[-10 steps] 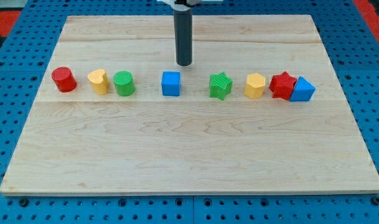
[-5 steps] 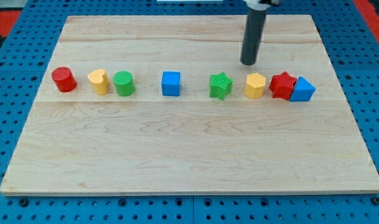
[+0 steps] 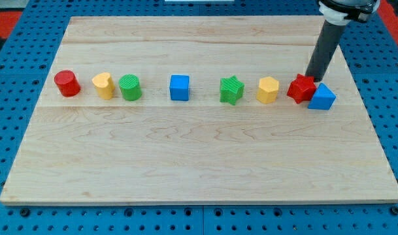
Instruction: Slide red star to the blue cube
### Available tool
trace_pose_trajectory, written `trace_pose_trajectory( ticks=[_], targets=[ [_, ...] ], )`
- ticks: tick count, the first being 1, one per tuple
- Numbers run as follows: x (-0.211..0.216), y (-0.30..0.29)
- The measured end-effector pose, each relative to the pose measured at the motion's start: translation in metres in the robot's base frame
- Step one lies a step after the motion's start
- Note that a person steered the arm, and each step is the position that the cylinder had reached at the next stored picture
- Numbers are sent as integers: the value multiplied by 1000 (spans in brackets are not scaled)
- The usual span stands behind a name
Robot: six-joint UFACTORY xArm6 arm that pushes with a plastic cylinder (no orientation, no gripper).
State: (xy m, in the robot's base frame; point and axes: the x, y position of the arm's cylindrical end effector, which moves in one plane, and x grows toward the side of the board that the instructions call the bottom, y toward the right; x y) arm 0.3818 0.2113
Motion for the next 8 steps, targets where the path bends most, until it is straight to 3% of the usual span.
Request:
trace_pose_trajectory(
  ticks=[3,5,8],
  targets=[
    [37,-12],
    [60,-56],
    [86,-55]
  ],
)
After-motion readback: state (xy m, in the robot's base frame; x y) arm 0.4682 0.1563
